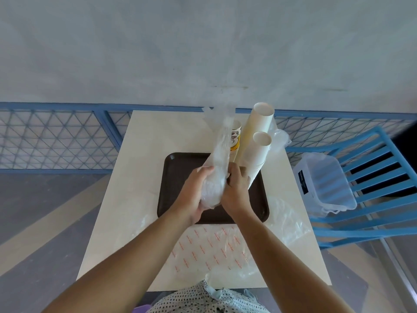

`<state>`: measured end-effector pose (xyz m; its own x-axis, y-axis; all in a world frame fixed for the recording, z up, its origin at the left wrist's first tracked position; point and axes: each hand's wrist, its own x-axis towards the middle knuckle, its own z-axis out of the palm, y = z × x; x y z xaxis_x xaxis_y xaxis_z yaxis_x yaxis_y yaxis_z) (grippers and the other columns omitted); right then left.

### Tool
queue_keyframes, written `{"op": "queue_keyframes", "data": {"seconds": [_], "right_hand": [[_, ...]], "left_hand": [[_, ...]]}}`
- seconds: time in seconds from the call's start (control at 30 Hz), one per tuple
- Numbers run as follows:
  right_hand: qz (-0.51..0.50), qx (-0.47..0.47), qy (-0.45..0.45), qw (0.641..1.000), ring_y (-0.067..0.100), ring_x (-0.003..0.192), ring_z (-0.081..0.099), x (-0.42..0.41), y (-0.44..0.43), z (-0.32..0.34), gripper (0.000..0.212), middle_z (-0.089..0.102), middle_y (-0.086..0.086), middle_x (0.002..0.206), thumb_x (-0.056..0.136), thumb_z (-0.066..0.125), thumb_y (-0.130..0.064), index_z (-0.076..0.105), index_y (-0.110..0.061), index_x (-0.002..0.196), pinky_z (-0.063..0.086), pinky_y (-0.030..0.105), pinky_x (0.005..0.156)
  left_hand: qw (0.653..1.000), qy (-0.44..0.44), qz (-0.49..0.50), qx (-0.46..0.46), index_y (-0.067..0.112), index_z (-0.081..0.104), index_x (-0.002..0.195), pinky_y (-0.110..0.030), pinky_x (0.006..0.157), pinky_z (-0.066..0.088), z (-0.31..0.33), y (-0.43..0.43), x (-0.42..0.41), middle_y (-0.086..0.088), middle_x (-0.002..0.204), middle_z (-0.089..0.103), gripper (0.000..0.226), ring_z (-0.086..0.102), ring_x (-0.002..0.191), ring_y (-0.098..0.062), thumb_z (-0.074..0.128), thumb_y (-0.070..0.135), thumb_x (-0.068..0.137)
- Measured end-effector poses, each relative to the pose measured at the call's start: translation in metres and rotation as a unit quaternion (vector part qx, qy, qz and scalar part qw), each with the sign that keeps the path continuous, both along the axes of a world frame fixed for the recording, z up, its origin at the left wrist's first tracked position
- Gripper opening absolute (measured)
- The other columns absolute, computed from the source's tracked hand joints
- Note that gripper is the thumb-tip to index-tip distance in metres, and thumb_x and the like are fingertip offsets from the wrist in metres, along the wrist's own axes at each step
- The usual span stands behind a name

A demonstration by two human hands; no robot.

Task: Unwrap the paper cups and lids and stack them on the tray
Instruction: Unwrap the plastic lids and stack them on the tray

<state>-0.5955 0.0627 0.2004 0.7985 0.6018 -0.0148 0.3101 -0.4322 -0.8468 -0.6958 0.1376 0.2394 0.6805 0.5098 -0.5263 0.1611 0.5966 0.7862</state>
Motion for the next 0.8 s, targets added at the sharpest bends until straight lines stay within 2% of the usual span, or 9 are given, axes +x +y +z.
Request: {"op": "queue_keyframes", "data": {"seconds": [0.1,0.2,0.3,0.4,0.5,0.57,0.67,0.73,0.8], "right_hand": [[0.002,0.091,0.203,0.975,0.023,0.102,0.063,-0.004,-0.005,0.017,0.017,0.066,0.005,0.11,0.107,0.047,-0.021,0.064,-0.02,0.111,0.058,0.041,0.092],[0.062,0.133,0.379,0.914,0.028,0.099,0.069,-0.008,-0.014,0.028,0.026,0.069,0.011,0.111,0.11,0.044,-0.033,0.062,-0.017,0.121,0.058,0.042,0.09],[0.123,0.087,0.366,0.918,0.024,0.113,0.069,-0.01,-0.013,0.026,0.052,0.064,0.004,0.129,0.096,0.065,-0.046,0.049,-0.02,0.138,0.061,0.045,0.095],[0.121,0.076,0.344,0.928,0.022,0.118,0.067,-0.012,-0.009,0.028,0.064,0.062,0.001,0.134,0.091,0.072,-0.05,0.045,-0.023,0.142,0.062,0.045,0.091],[0.112,0.089,0.338,0.93,0.022,0.118,0.065,-0.006,-0.013,0.028,0.051,0.061,0.0,0.134,0.099,0.067,-0.042,0.047,-0.025,0.143,0.064,0.042,0.088],[0.125,0.068,0.313,0.939,0.022,0.113,0.065,-0.004,-0.016,0.029,0.043,0.061,-0.001,0.131,0.102,0.062,-0.042,0.046,-0.03,0.14,0.064,0.041,0.085],[0.116,0.051,0.31,0.942,0.023,0.11,0.066,-0.013,-0.014,0.032,0.052,0.059,-0.004,0.13,0.095,0.058,-0.06,0.041,-0.038,0.138,0.065,0.046,0.084],[0.077,0.067,0.34,0.935,0.024,0.112,0.066,-0.021,-0.01,0.033,0.06,0.059,-0.002,0.131,0.088,0.061,-0.07,0.044,-0.039,0.137,0.065,0.047,0.08],[0.056,0.087,0.377,0.92,0.028,0.111,0.068,-0.023,-0.007,0.034,0.044,0.059,0.003,0.128,0.092,0.068,-0.06,0.052,-0.038,0.127,0.065,0.048,0.078]], "left_hand": [[0.991,0.053,0.062,0.107,0.035,0.054,0.134,-0.045,0.097,0.056,-0.004,0.009,0.004,0.004,0.13,0.064,0.064,0.063,0.118,-0.017,0.067,0.071,0.083],[0.969,0.108,0.082,0.205,0.041,0.048,0.141,-0.038,0.089,0.056,-0.007,0.013,0.006,0.004,0.139,0.052,0.073,0.059,0.119,-0.02,0.052,0.085,0.083],[0.963,0.155,0.072,0.208,0.051,0.049,0.135,-0.05,0.09,0.062,-0.007,0.009,0.009,-0.003,0.14,0.042,0.049,0.062,0.114,-0.026,0.035,0.078,0.096],[0.978,0.082,0.08,0.175,0.044,0.062,0.125,-0.053,0.082,0.065,-0.009,0.008,0.004,-0.004,0.131,0.063,0.03,0.071,0.106,-0.026,0.045,0.059,0.106],[0.989,0.036,0.055,0.135,0.035,0.068,0.125,-0.053,0.087,0.063,-0.01,0.017,-0.006,0.004,0.121,0.072,0.038,0.072,0.108,-0.022,0.061,0.06,0.097],[0.988,0.041,0.045,0.141,0.036,0.066,0.126,-0.052,0.088,0.063,-0.008,0.019,-0.012,0.006,0.123,0.069,0.057,0.07,0.111,-0.022,0.068,0.072,0.082],[0.989,0.053,0.034,0.136,0.035,0.065,0.123,-0.052,0.09,0.063,-0.006,0.017,-0.012,0.003,0.122,0.07,0.079,0.07,0.111,-0.025,0.07,0.088,0.065],[0.986,0.059,0.036,0.151,0.035,0.063,0.123,-0.051,0.091,0.062,-0.007,0.016,-0.01,0.005,0.121,0.069,0.08,0.069,0.112,-0.024,0.065,0.091,0.066],[0.98,0.066,0.047,0.18,0.034,0.061,0.123,-0.048,0.09,0.063,-0.004,0.013,-0.011,0.006,0.12,0.068,0.068,0.068,0.11,-0.021,0.059,0.085,0.078]]}}
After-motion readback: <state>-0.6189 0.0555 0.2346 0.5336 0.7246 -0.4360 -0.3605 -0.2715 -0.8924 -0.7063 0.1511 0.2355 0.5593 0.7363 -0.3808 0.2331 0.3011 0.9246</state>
